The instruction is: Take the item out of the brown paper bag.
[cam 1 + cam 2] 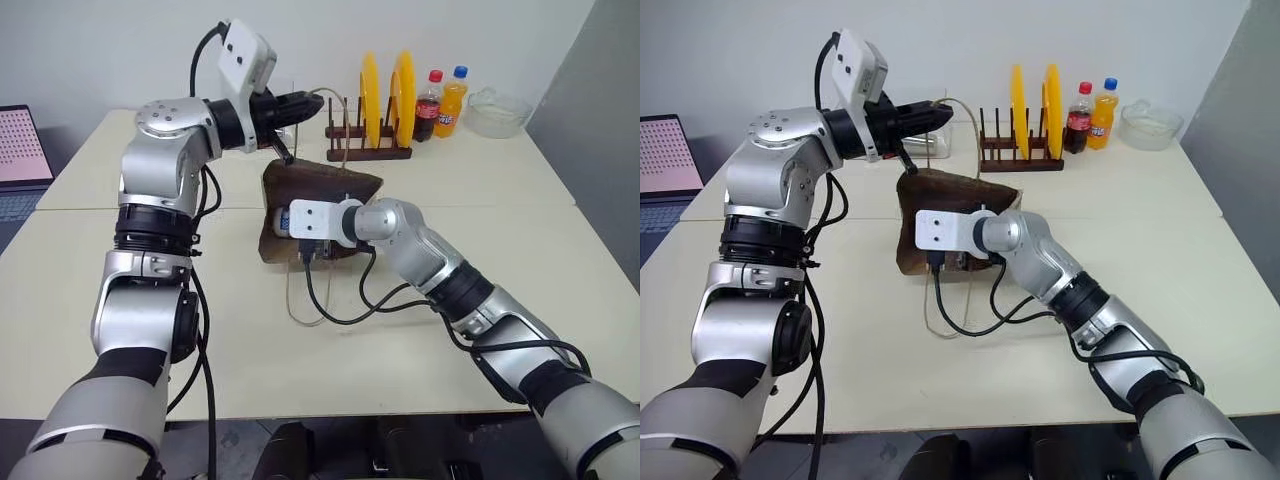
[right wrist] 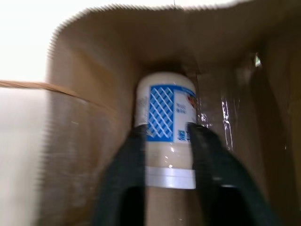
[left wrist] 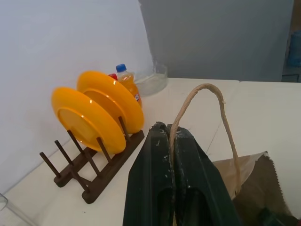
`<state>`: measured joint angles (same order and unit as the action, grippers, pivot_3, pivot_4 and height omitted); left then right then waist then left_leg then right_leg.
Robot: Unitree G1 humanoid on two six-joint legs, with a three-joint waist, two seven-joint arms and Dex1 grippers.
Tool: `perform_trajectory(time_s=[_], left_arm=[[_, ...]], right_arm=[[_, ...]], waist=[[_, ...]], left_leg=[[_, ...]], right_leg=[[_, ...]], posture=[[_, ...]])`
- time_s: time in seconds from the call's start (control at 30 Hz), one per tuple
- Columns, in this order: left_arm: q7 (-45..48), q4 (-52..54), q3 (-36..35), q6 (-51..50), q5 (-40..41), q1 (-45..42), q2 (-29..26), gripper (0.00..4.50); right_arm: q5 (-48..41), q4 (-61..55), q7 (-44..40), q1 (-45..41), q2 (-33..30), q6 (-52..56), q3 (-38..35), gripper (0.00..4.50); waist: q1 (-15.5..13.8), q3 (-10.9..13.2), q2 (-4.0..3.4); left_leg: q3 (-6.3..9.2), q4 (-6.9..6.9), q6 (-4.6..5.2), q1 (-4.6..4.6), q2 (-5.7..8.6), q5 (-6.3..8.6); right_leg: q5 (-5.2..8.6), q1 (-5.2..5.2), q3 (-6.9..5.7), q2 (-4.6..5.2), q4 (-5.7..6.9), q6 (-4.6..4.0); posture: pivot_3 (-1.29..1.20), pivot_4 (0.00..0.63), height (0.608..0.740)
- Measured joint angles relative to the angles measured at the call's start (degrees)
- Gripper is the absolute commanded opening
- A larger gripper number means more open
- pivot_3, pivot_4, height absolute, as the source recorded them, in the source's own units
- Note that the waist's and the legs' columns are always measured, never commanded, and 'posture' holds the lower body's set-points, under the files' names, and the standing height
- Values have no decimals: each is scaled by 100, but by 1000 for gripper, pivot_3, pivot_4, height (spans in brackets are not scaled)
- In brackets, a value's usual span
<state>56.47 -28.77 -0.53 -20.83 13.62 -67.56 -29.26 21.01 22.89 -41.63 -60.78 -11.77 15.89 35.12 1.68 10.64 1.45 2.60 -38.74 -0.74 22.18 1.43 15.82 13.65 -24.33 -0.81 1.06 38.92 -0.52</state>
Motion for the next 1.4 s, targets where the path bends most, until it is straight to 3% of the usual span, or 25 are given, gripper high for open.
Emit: perform_trajectory(time_s=[0.2, 0.87, 1.07, 1.27, 1.4], left_arm=[[19, 200, -2, -145, 108, 90, -54, 0], [-70, 810, -12, -376, 209, 389, -90, 0], [-77, 832, -12, -371, 208, 415, -102, 0], [-102, 771, 0, -194, 117, 434, -148, 0], [-243, 497, 25, 38, -89, 427, -161, 0]], right_arm=[[71, 510, 53, -112, 199, -231, -7, 4469], [319, 3902, 453, -1183, 1026, -1250, -134, 4469], [483, 4193, 539, -1268, 1112, -1513, -166, 3055], [483, 4063, 387, -1267, 1058, -1620, -250, 3056], [469, 3345, 107, -1221, 882, -1610, -303, 3056]], waist=[[6, 0, 0], [14, 2, -3], [14, 2, -3], [16, 4, -6], [16, 5, -6]], left_leg=[[-1, 0, 1, 0, 0, 0], [-3, 2, -1, 0, 0, 0], [-3, 2, -1, -1, 0, 0], [-3, 2, -2, -1, 0, 0], [-2, 4, -2, 2, 0, 0]], right_leg=[[0, -2, 1, 0, 2, 0], [-1, -5, 5, 0, 5, -1], [-1, -4, 5, 0, 5, -1], [-1, -6, 6, 0, 5, -1], [-1, -9, 5, -1, 5, -1]], posture=[[0, 150, 740], [0, 150, 740], [0, 150, 740], [0, 150, 740], [0, 150, 740]])
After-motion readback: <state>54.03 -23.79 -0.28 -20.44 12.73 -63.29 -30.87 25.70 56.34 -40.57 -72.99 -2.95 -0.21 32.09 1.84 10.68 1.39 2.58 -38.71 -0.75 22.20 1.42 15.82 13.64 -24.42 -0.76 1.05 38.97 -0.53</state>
